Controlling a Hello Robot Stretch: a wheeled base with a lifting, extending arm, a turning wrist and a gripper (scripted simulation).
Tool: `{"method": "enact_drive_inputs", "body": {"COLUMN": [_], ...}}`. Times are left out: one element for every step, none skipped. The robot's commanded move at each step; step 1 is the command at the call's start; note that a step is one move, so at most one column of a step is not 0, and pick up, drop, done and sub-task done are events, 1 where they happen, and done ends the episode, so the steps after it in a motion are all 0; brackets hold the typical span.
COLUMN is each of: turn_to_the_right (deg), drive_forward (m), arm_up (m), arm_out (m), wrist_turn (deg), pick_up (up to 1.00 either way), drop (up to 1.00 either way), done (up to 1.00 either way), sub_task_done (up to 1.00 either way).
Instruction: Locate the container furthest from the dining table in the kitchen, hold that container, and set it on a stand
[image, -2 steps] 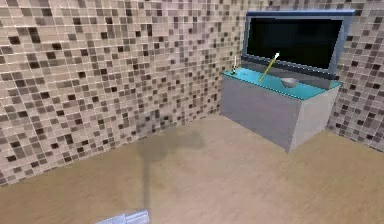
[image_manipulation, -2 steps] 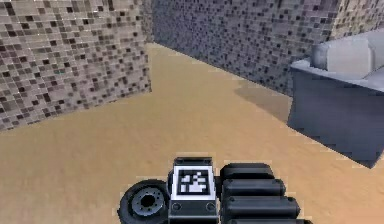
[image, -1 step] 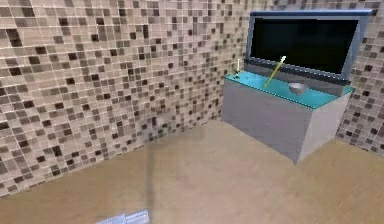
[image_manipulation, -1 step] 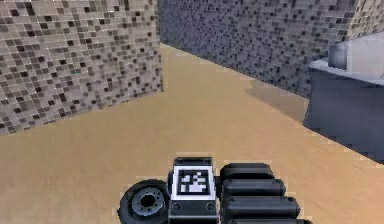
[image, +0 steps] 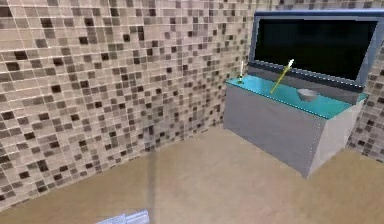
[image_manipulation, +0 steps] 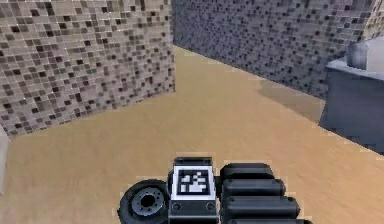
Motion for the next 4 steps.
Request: {"method": "enact_drive_inputs", "body": {"turn_to_the_right": [15.0,0.0,0.0,45.0], "drive_forward": [0.0,1.0,0.45,0.0], "arm_up": [0.0,0.0,0.0,0.0], "arm_out": [0.0,0.0,0.0,0.0], "wrist_turn": [0.0,0.0,0.0,0.0], "pick_up": [0.0,0.0,0.0,0.0], "drop": [0.0,0.0,0.0,0.0], "done": [0.0,0.0,0.0,0.0], "sub_task_done": [0.0,0.0,0.0,0.0]}}
